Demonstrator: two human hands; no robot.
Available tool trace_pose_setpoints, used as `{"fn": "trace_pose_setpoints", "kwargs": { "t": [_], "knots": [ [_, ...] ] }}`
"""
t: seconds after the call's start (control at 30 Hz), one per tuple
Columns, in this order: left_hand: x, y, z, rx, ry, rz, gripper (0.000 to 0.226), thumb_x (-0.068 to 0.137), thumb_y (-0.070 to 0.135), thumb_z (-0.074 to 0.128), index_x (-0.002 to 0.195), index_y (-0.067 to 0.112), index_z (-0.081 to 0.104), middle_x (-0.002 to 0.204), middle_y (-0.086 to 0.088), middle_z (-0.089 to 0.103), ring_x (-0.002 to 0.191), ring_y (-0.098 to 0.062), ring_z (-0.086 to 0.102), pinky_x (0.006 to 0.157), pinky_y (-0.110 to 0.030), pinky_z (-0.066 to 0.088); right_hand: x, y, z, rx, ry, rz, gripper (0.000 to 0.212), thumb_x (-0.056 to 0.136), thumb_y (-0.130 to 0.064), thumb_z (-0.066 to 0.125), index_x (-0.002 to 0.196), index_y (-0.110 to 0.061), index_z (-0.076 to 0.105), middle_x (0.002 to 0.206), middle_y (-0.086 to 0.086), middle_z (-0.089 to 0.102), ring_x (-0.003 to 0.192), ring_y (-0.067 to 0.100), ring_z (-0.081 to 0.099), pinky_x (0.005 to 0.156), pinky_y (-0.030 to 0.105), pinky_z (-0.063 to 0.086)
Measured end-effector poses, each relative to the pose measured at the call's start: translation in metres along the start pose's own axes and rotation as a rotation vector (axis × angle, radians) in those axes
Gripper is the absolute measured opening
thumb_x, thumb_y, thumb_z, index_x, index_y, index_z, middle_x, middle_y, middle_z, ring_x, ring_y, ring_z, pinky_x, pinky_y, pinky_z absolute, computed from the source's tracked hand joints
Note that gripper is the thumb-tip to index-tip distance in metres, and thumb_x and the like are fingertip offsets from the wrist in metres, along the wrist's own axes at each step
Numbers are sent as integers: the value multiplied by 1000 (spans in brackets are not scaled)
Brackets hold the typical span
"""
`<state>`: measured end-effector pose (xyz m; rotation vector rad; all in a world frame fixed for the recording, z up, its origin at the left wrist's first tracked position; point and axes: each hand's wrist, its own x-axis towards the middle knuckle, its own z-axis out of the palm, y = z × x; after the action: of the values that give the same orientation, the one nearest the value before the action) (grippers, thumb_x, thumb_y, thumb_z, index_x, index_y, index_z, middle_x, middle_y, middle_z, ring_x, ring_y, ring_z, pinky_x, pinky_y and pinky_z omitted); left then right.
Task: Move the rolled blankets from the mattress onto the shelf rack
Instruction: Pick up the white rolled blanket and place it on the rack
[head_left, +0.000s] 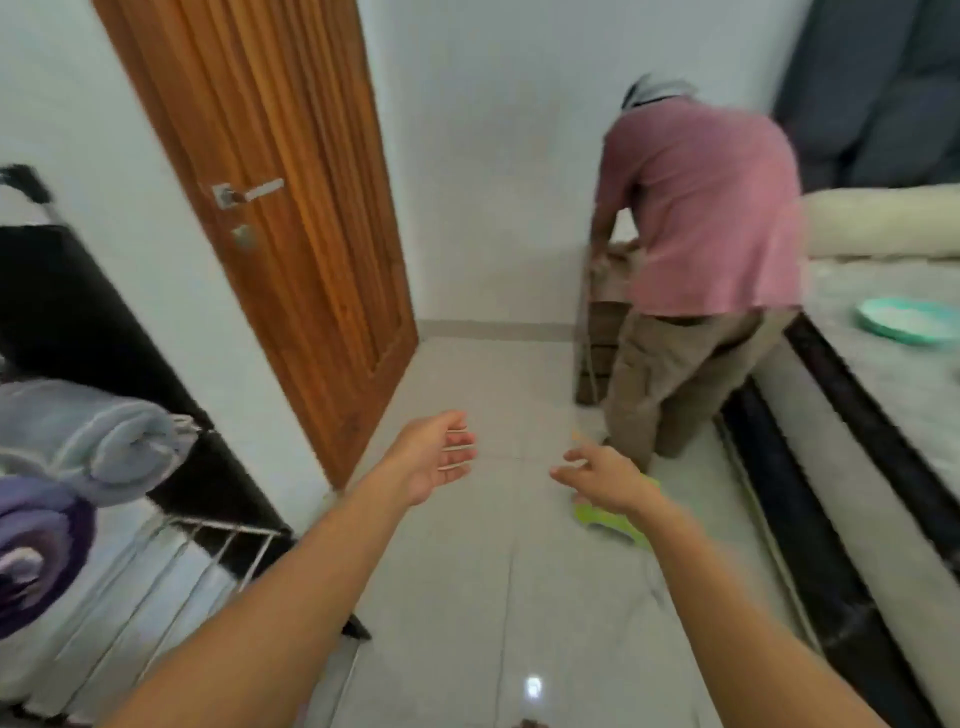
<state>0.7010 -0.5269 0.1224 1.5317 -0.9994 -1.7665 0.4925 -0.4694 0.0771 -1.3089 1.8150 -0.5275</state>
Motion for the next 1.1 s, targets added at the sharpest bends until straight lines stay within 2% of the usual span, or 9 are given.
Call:
{"fn": "trace_pose_setpoints", "kwargs": {
  "t": [0.1,0.2,0.27,0.37,0.6,0.73,0.83,0.97,1.1],
  "knots": [
    [-4,-24,100,150,-285,-22,18,96,25,50,79,18,53,74,0,58,53,-10,61,61,-27,45,-88,95,-48,288,144,292,21,93,-25,56,107,-10,62,95,10,60,60,11,55,50,19,40],
    [-32,-53,195,273,-522,-38,16,96,26,51,82,18,54,73,0,60,49,-9,62,58,-26,43,-188,168,-84,681,454,458,14,96,-20,50,104,-13,59,89,11,60,65,16,56,58,24,38],
    [-58,-77,254,359,-667,-51,15,95,27,52,83,19,54,76,0,60,45,-7,63,59,-25,42,-251,208,-96,899,697,507,12,96,-18,49,103,-13,58,96,14,61,69,18,57,61,26,42],
    [-103,-120,324,523,-828,-67,13,95,29,52,88,18,55,78,0,60,58,-12,61,58,-25,42,-330,251,-93,1154,983,556,8,95,-16,51,93,-13,58,105,15,61,72,18,58,63,27,45],
    [-179,-214,436,827,-1093,-90,18,92,34,57,98,17,57,95,-6,60,78,-19,62,66,-30,50,-444,338,-48,1561,1275,619,33,96,-16,51,127,-6,52,96,11,64,84,21,60,71,28,46],
    [-196,-246,488,918,-1098,-88,26,91,35,58,107,14,52,99,-6,57,76,-17,60,65,-28,48,-479,383,-58,1623,1345,635,36,99,-16,45,132,-3,49,118,18,58,88,23,58,71,27,44],
    [-192,-263,524,923,-1034,-104,27,92,35,57,108,13,51,102,-7,56,77,-17,60,64,-28,48,-483,422,-93,1611,1357,653,34,99,-16,44,131,-5,49,119,19,58,82,19,58,71,27,45],
    [-171,-268,558,899,-903,-171,21,93,31,57,103,12,56,99,-8,57,79,-19,58,65,-30,48,-456,454,-142,1487,1315,698,35,95,-13,51,128,0,53,118,20,63,107,33,61,78,31,46],
    [-144,-267,602,800,-801,-276,35,91,30,60,119,10,52,100,-10,57,84,-23,59,64,-33,50,-416,473,-201,1409,1229,636,17,94,-12,53,109,-7,60,89,8,62,73,20,56,65,27,42]
  ]
}}
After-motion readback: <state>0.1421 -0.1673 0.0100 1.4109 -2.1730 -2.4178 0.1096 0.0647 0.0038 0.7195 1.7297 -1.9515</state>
